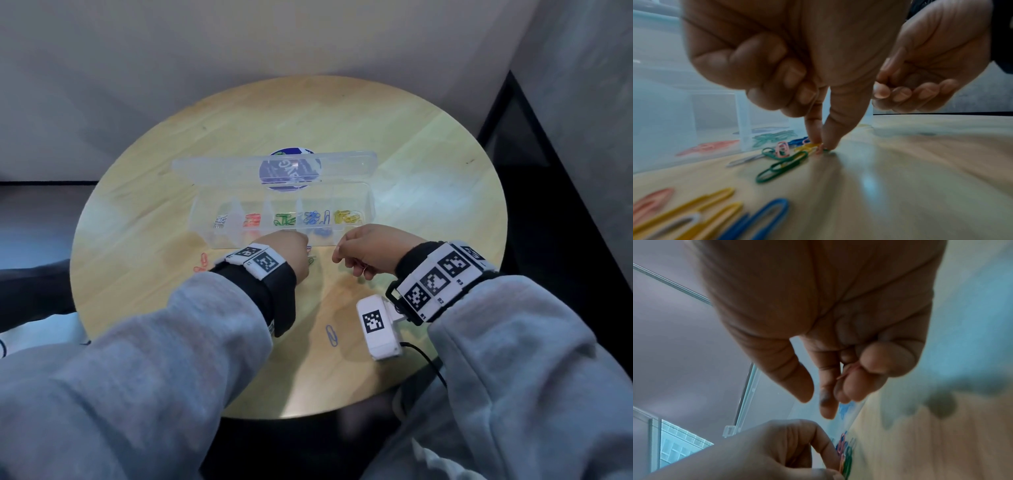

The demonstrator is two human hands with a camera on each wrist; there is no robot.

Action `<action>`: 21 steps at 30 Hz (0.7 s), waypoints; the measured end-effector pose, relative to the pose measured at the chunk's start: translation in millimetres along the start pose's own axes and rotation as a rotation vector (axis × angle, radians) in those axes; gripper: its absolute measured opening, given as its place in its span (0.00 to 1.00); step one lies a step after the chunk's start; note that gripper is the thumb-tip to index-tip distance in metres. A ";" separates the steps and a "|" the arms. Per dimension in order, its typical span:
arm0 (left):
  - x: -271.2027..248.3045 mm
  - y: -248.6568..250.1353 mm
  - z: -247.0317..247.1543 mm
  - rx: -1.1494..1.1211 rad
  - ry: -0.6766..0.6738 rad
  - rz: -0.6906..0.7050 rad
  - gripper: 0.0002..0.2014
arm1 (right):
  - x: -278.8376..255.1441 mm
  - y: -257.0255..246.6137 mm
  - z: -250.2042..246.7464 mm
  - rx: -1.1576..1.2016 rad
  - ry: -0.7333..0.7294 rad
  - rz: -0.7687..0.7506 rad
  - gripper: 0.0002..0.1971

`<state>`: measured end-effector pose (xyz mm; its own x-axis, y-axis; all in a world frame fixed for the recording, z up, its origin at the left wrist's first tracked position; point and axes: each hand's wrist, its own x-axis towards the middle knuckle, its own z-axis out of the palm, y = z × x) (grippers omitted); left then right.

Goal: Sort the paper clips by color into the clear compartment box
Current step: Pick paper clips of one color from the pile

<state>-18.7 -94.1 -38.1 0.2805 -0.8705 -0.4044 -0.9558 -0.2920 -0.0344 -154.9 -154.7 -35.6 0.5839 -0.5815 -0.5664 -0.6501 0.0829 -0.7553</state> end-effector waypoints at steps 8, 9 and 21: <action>-11.4 -10.0 -0.2 -0.077 0.005 -0.053 0.07 | -0.8 -2.0 1.4 -0.035 -0.001 -0.005 0.07; -13.5 -13.0 -0.8 -0.113 -0.006 -0.052 0.06 | -1.1 -2.3 2.0 -0.050 0.000 -0.009 0.07; -39.3 -57.2 -21.2 -1.239 -0.169 -0.234 0.13 | 4.4 -22.1 31.3 -0.558 0.016 -0.069 0.23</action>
<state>26.8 -51.6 -0.9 0.3287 -0.7136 -0.6187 -0.1376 -0.6843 0.7161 -122.7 -133.8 -31.8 0.6297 -0.5827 -0.5137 -0.7718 -0.3940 -0.4992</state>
